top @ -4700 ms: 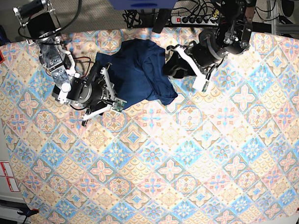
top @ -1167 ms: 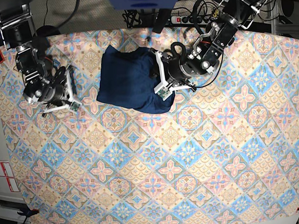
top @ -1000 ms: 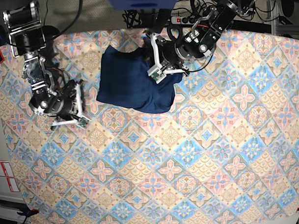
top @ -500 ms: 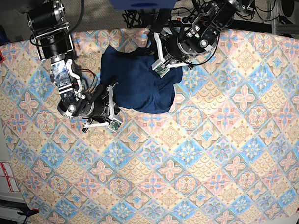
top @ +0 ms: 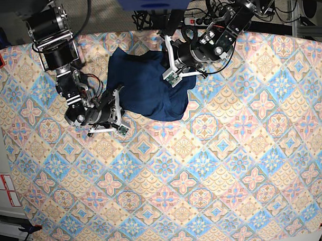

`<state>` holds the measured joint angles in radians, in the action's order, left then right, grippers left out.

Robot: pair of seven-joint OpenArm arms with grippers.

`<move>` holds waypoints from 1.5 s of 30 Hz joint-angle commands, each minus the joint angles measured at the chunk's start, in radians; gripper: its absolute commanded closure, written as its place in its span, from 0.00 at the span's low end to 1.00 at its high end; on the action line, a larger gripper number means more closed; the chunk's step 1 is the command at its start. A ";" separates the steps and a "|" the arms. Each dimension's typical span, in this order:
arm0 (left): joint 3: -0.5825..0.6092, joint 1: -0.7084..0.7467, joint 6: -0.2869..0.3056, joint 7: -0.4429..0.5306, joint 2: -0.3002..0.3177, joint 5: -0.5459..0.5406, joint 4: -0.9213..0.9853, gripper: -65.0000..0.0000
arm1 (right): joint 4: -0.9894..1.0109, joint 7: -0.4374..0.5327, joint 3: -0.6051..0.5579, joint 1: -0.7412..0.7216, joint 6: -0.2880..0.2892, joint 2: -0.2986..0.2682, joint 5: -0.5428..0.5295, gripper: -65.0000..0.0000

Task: Fold the T-shirt properly
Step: 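Push the navy bundle square with both grippers, then lift them away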

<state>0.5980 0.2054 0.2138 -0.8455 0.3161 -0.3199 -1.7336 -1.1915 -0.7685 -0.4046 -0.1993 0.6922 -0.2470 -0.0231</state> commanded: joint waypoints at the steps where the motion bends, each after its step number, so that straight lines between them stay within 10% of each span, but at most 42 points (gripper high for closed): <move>1: -0.003 -0.005 0.003 0.012 -0.001 -0.008 0.007 1.00 | -0.008 0.010 0.002 -0.013 0.006 -0.002 -0.007 0.93; 21: 0.000 -0.209 0.003 0.016 -0.005 -0.006 0.152 1.00 | -0.267 0.001 0.005 0.243 0.006 -0.174 -0.007 1.00; 34: -0.003 -0.334 0.003 0.018 -0.191 0.245 0.314 1.00 | -0.538 0.001 0.013 0.407 0.006 -0.269 -0.008 1.00; 45: -0.192 -0.200 0.003 0.016 -0.171 0.253 0.114 1.00 | -0.715 0.001 0.270 0.464 0.006 -0.266 -0.011 1.00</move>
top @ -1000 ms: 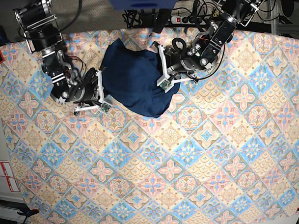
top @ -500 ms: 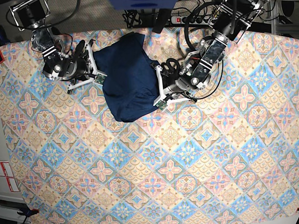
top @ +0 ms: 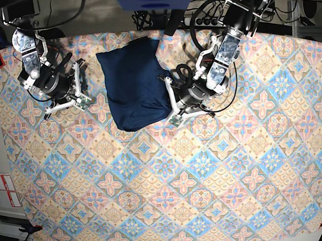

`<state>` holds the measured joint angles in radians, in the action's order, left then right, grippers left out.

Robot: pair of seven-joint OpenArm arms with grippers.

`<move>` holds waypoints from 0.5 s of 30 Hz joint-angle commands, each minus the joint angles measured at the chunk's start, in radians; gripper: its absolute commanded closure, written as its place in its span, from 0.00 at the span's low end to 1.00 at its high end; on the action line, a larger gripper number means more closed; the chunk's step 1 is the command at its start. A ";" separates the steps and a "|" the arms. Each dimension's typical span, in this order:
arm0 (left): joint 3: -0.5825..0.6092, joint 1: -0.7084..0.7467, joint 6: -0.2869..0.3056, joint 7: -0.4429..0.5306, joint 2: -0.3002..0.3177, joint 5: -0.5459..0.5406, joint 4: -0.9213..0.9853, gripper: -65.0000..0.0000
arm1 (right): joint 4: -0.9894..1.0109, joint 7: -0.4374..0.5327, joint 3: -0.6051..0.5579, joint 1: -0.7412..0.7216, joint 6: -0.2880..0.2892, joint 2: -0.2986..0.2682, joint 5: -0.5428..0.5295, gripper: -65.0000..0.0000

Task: Fold the T-shirt properly
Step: 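Push the navy bundle square with both grippers, then lift them away, then grasp the navy bundle's edge with the right gripper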

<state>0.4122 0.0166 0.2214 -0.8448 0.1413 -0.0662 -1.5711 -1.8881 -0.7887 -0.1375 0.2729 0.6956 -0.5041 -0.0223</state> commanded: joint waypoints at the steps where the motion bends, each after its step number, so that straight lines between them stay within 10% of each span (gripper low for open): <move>1: -0.042 0.018 -0.004 0.015 0.008 -0.001 -0.079 1.00 | -0.038 0.021 0.003 -0.001 0.003 -0.001 -0.014 1.00; 15: -0.399 0.305 -0.004 0.017 -0.041 -0.005 -0.315 1.00 | -0.075 0.021 -0.296 -0.044 0.003 0.167 -0.014 1.00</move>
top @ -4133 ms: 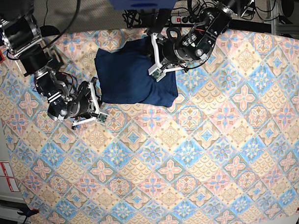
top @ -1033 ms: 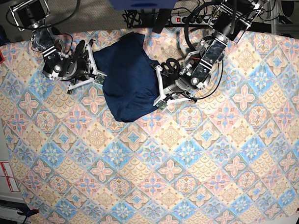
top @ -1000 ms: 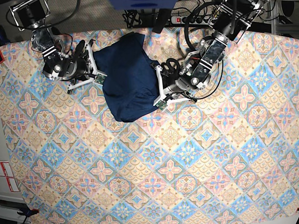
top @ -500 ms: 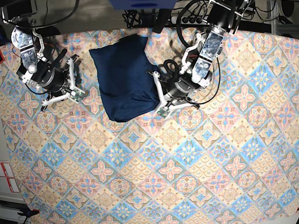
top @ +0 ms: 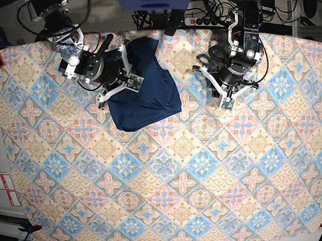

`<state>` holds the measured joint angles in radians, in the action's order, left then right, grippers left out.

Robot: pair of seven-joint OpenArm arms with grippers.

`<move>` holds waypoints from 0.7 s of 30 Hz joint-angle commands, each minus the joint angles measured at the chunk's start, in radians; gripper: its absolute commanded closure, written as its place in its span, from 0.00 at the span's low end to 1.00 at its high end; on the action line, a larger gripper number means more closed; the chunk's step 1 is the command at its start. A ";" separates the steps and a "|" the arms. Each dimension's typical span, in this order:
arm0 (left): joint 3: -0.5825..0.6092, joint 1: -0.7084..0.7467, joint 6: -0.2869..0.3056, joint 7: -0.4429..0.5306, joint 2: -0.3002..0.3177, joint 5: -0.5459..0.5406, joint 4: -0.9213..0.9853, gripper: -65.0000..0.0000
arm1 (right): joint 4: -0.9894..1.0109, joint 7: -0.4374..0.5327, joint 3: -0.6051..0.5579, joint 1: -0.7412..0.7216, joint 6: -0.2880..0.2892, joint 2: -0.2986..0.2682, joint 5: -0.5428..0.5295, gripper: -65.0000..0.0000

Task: Fold the T-shirt properly
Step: 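Grasp the navy bundle's edge with the right gripper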

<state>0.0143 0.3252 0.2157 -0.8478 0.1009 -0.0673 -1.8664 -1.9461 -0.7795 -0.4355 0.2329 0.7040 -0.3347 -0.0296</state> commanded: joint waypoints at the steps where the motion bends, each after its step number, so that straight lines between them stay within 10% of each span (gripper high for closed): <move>1: -0.017 0.004 0.001 0.020 -0.010 -0.004 -0.020 1.00 | -0.017 0.012 -0.012 -0.011 -0.006 0.013 -0.006 1.00; 21: -0.136 0.028 0.008 0.019 -0.122 -0.006 -0.025 1.00 | 0.330 0.012 -0.105 -0.198 -0.006 0.228 -0.003 1.00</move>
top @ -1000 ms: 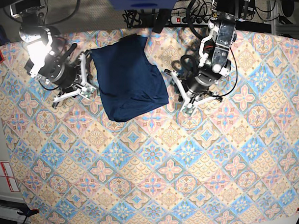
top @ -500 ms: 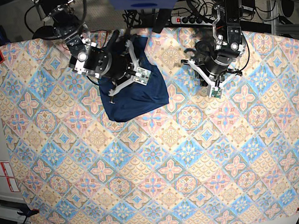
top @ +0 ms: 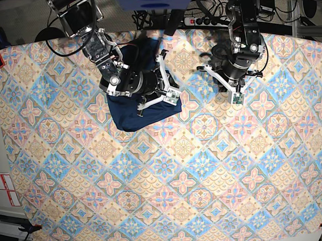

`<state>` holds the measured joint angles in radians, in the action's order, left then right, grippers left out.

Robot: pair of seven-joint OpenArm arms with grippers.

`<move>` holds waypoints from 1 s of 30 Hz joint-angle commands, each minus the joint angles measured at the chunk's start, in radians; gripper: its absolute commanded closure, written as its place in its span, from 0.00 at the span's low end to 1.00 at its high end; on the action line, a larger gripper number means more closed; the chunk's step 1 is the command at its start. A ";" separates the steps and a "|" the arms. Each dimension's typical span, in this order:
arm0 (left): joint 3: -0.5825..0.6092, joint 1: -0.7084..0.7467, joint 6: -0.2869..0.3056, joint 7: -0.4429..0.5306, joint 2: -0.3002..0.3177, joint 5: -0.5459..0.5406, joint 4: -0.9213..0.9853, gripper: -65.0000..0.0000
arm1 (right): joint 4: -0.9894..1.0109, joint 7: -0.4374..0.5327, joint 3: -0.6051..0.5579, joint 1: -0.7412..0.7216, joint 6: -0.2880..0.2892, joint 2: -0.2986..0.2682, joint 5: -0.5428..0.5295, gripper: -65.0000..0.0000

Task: Fold the T-shirt properly
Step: 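Grasp the navy bundle's edge with the right gripper, then drag the navy bundle with the right gripper away from the left gripper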

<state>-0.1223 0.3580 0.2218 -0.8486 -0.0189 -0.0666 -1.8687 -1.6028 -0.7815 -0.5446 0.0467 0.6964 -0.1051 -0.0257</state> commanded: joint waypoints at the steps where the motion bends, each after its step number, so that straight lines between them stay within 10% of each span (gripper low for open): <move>1: 0.000 -0.004 0.003 0.019 -0.002 -0.006 -0.022 1.00 | 0.009 0.014 0.004 -0.015 0.002 -0.002 -0.007 1.00; 18: 0.000 -0.012 0.003 0.019 -0.003 -0.006 -0.022 1.00 | 0.417 0.116 0.219 -0.101 0.002 -0.008 -0.006 1.00; 30: 0.000 -0.015 0.004 0.019 -0.003 -0.006 -0.022 1.00 | 0.465 0.124 0.320 -0.193 0.002 -0.126 -0.006 1.00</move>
<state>-0.1215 0.3485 0.2256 -0.8478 -0.0216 -0.0673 -1.8694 -1.1320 -0.6289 -0.2302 -0.1326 0.7235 -0.2062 -0.0734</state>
